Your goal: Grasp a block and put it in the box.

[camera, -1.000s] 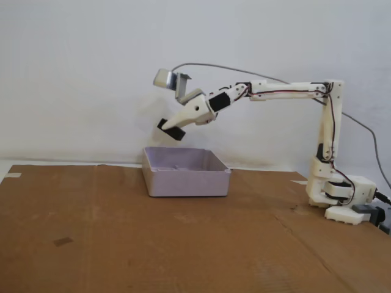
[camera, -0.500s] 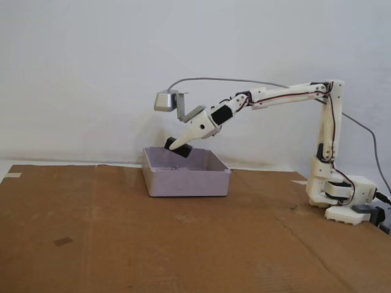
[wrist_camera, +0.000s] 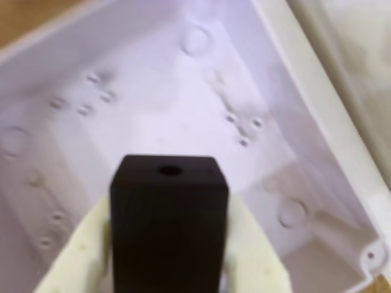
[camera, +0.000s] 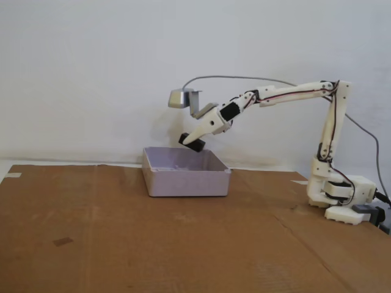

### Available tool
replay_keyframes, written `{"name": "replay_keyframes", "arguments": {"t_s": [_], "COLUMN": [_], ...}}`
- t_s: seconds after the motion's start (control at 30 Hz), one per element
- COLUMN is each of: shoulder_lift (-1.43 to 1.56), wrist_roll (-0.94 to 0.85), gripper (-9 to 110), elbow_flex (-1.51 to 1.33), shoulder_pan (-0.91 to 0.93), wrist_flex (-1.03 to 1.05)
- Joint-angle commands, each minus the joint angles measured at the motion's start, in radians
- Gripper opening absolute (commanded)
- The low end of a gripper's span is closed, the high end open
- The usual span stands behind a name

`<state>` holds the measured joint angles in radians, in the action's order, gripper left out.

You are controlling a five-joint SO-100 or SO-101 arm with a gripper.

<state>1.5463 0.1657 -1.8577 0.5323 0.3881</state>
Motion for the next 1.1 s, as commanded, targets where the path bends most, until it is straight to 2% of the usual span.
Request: {"name": "replay_keyframes", "arguments": {"t_s": [0.0,0.6,1.07], "shoulder_lift": [0.143,0.126,0.028], "wrist_roll": [-0.008,-0.008,-0.008], "gripper": [0,0,0], "elbow_flex": [0.025,-0.08,-0.08], "shoulder_pan": [0.025,-0.072,-0.072], "wrist_flex": [-0.008,-0.023,-0.086]}}
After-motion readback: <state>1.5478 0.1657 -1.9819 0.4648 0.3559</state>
